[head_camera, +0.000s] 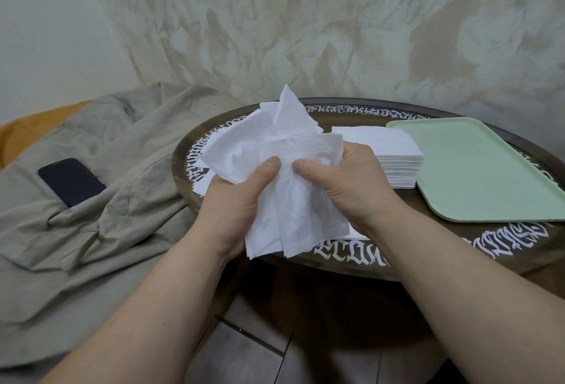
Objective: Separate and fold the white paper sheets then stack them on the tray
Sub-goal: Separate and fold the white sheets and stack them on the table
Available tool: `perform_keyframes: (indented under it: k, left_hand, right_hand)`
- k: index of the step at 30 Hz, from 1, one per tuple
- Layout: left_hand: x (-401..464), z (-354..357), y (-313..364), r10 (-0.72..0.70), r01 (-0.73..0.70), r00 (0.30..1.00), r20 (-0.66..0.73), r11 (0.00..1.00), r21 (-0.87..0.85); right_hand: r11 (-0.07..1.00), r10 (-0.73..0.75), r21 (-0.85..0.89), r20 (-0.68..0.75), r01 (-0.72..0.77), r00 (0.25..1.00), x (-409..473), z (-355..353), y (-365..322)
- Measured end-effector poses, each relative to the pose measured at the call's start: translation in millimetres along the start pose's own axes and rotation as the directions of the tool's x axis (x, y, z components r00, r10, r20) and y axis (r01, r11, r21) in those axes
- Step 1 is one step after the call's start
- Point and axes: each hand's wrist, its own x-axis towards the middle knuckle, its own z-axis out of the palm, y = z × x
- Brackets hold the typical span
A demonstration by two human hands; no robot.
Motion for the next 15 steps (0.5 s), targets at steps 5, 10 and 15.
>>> perform_keyframes:
  k: [5,10,15]
  left_hand:
    - [3.6,-3.8,-4.1,0.014,-0.013,0.999,-0.036,1.0,0.003]
    - [2.7,-2.4,-4.0,0.009,-0.009,0.999,-0.05,1.0,0.004]
    - [2.1,-2.3,-3.1,0.007,-0.007,0.998,-0.055,1.0,0.004]
  right_hand:
    - [1.0,0.001,0.009,-0.003,-0.001,1.0,0.3,1.1,0.6]
    - [0.999,0.006,0.036,-0.007,-0.005,1.0,0.8,1.5,1.0]
    - [0.998,0.009,0.056,-0.026,-0.008,1.0,1.4,2.0,1.6]
